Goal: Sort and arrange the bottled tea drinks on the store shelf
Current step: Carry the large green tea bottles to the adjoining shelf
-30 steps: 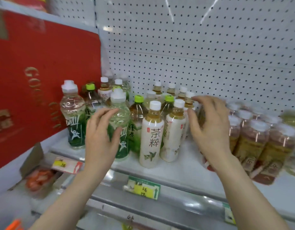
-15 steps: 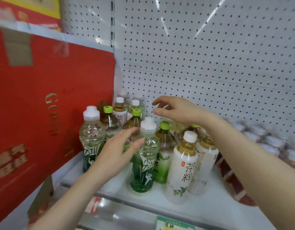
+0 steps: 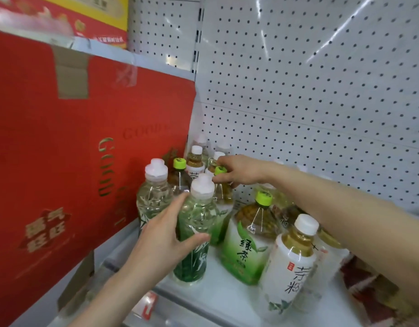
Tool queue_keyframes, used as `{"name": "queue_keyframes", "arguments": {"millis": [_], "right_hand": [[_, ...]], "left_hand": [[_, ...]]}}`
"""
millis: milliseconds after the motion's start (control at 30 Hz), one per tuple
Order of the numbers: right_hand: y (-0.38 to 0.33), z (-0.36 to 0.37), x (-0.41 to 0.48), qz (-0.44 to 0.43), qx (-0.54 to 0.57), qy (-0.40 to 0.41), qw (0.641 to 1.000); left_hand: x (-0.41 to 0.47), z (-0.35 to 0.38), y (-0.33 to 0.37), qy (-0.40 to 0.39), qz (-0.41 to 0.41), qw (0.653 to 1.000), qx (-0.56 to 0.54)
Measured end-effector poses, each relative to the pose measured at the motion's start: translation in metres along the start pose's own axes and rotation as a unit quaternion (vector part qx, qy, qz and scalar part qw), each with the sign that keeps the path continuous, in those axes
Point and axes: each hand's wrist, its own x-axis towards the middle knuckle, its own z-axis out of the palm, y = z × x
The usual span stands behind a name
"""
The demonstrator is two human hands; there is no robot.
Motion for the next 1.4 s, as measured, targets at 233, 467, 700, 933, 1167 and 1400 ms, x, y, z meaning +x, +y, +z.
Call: {"name": "queue_keyframes", "arguments": {"millis": [233,467,700,933,1167,1400], "right_hand": [[0.013,-0.018,-0.025,0.034,0.168,0.11,0.979],[0.002,-0.053,-0.073,-0.01,0.304,0.408,0.861],[-0.017,-0.082,-0.135,-0.047,0.446,0.54,0.712],[-0.049,-0.039,-0.17,-0.076,0.484,0.422,0.763],[-0.065,0.034,-0.148,-0.068,0.532,0.289,0.793],[-0.081,0.069,-0.101,-0.029,0.1,0.266,0.958]], "left_hand": [[-0.005,0.006,0.004,0.053,0.017,0.998,0.04],[-0.003,0.008,0.015,0.108,0.103,0.988,0.04],[-0.008,-0.004,0.042,0.165,0.139,0.976,0.007],[-0.011,-0.019,0.089,-0.06,0.072,0.936,-0.339],[-0.049,-0.023,0.048,-0.112,-0.046,0.903,-0.412],[-0.078,-0.031,-0.006,-0.035,-0.132,0.89,-0.436]]}}
